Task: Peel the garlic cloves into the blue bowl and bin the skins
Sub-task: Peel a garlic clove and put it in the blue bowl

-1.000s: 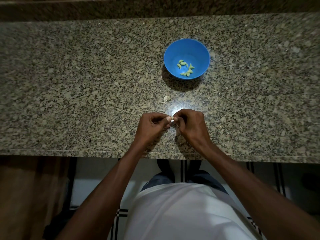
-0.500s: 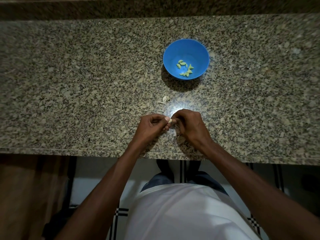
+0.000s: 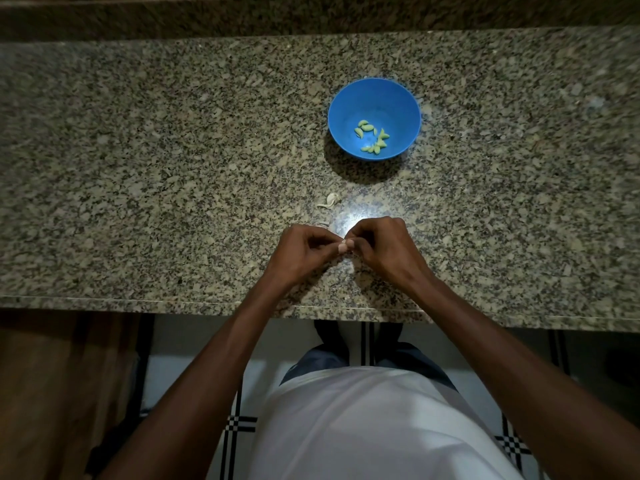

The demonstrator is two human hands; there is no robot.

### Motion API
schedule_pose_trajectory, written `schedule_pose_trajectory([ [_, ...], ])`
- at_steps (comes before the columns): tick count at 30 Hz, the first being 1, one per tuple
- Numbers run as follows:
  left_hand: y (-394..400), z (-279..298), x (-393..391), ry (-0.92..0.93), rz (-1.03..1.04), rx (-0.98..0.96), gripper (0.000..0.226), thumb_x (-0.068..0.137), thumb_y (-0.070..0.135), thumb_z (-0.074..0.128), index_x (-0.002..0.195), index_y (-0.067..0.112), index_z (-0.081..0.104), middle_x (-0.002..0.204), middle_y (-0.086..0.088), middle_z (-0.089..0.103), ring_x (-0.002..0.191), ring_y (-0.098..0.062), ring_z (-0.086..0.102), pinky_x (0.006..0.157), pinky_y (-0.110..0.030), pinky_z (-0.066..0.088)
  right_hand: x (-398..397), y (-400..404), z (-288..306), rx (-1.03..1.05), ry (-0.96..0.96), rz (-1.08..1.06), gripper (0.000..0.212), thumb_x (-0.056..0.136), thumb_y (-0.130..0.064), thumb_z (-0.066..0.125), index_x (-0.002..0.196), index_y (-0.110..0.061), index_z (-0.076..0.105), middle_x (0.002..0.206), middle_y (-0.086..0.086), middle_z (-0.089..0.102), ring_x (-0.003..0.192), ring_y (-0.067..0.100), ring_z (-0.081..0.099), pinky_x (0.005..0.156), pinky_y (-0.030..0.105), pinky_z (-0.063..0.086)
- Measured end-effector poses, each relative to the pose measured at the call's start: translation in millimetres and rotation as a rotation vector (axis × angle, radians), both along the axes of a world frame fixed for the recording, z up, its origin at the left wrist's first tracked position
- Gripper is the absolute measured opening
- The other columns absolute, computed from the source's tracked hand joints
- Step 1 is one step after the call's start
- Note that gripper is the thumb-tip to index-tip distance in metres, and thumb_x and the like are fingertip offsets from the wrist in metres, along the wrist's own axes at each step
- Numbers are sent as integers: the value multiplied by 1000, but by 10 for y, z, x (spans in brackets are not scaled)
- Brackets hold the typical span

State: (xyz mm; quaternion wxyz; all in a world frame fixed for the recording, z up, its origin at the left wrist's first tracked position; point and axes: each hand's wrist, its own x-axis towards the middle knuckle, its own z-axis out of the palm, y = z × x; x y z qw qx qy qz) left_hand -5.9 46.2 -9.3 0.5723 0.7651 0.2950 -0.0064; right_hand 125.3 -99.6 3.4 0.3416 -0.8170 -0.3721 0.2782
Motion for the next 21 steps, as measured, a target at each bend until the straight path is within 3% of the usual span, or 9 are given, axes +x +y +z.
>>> schedule_pose_trajectory([
  [6,100,9,-68,-8,69,-362,20,88,17,82,104,4,81,97,-18,79,95,-32,76,92,-37,62,-24,28,15,41,-76,57,14,96,-6,69,92,-13,81,77,-1,76,66,5,68,59,23,54],
  [9,101,-22,-58,50,163,-532,21,88,12,79,105,-1,80,101,-25,77,91,-29,73,90,-33,61,-15,36,11,75,-80,68,14,96,-4,69,92,-12,80,77,-2,75,65,4,67,57,17,49],
  [11,102,-50,-56,58,191,-557,21,89,12,78,106,-2,79,100,-25,77,89,-26,72,85,-30,61,-3,49,-20,80,-42,68,14,96,-5,69,92,-13,79,79,-4,75,67,4,68,59,20,51],
  [14,55,-75,-44,-8,231,-459,20,93,10,76,106,-4,77,95,-24,77,82,-23,74,78,-28,61,-2,48,-104,80,152,-51,9,97,-14,72,94,-17,80,83,-6,78,75,7,73,69,30,59],
  [16,-11,-67,-35,-62,281,-363,20,94,14,76,106,-2,78,92,-20,78,81,-23,75,76,-30,63,-37,40,-140,144,421,-203,7,97,-15,75,100,-13,81,89,2,81,85,18,77,78,38,63],
  [19,-109,-85,-22,-128,348,-251,14,94,20,78,100,7,79,91,-11,79,87,-25,78,77,-39,64,-148,23,-165,259,809,-396,22,94,-13,79,114,-6,78,104,15,80,100,37,76,91,49,63],
  [21,-168,-83,-16,-160,374,-263,5,95,17,77,96,12,79,92,-7,80,89,-22,78,77,-36,64,-213,33,-203,280,860,-458,29,89,-19,84,116,-11,78,108,13,80,106,38,75,94,53,62],
])
